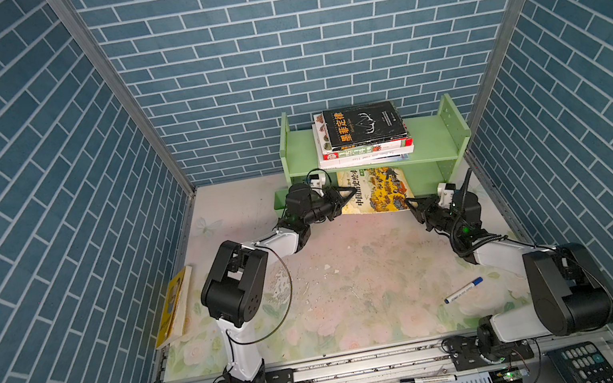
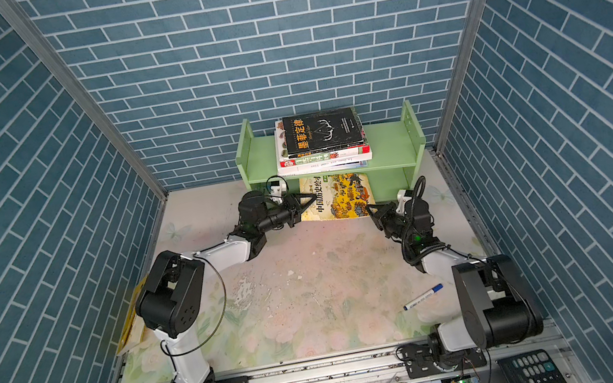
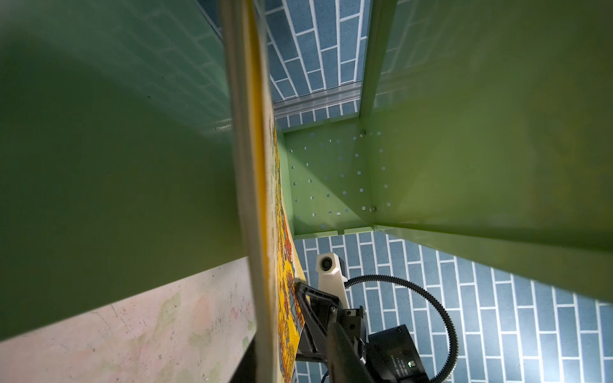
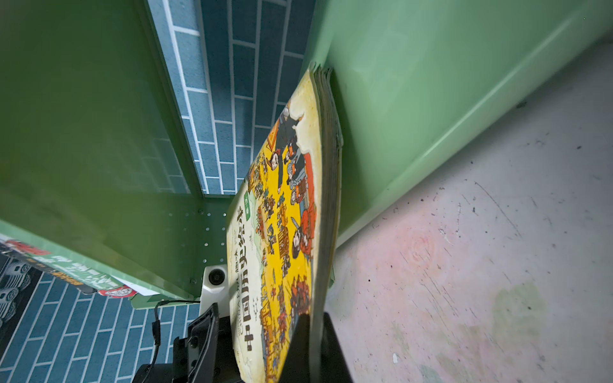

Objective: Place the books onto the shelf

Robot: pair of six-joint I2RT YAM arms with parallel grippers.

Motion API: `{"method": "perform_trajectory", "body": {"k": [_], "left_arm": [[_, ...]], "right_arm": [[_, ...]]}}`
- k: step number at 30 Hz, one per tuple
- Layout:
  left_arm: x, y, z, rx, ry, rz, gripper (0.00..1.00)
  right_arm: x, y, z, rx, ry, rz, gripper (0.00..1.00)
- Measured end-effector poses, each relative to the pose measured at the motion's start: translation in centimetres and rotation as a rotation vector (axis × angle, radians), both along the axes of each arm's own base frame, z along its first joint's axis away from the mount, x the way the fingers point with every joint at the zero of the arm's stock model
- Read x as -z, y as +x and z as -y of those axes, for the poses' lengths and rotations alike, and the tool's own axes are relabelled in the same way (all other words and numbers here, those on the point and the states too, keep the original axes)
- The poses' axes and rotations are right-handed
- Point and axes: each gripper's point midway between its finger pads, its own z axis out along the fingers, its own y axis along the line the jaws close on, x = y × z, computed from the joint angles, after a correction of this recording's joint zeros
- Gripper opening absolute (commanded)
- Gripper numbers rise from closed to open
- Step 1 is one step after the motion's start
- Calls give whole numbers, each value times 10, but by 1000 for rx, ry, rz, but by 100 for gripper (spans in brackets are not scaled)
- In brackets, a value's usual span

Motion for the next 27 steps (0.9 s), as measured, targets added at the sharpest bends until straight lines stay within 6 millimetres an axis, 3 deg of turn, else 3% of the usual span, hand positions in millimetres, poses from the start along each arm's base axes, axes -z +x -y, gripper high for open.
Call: {"method": "perform_trajectory", "body": {"k": [6, 11, 20, 27], "left_arm": [[-1, -8, -10, -19, 85, 16, 57], [-2, -25, -29, -41, 225, 22, 63], [-38, -61, -66, -91, 378, 172, 67], [-16, -86, -88, -102, 456, 140, 68]], "right_arm": [[-3, 4, 0, 9, -5, 7, 0], [-18, 16, 3, 39, -19, 49, 0], [-14, 43, -4, 41, -67, 61, 0], [-10, 53, -15, 0, -117, 63, 0]]}}
